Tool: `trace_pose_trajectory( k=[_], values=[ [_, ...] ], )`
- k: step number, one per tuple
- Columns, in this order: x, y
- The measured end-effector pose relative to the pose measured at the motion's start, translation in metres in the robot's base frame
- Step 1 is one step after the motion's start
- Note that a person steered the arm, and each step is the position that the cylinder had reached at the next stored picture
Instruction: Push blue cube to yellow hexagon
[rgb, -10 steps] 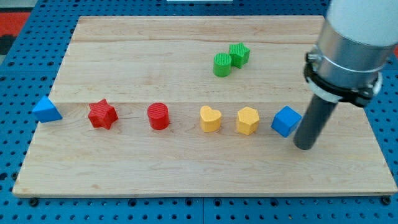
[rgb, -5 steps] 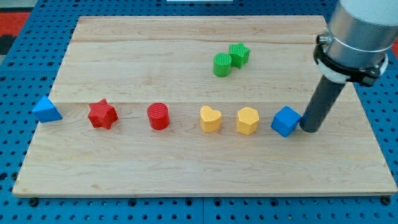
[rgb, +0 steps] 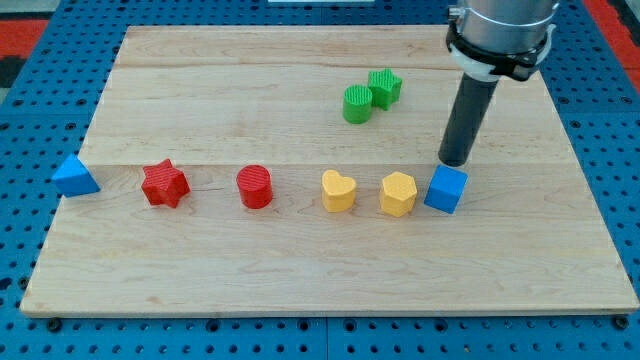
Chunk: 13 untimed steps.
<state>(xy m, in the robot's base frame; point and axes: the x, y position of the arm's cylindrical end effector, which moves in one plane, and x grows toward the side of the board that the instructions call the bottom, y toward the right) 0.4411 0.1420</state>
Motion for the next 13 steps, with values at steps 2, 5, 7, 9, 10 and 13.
trace_pose_trajectory(
  k=[2, 5, 7, 9, 10, 13],
  values=[
    [0.011, -0.009],
    [0.018, -0.009],
    [0.015, 0.025],
    [0.078, 0.047],
    [0.077, 0.024],
    [0.061, 0.034]
  ],
)
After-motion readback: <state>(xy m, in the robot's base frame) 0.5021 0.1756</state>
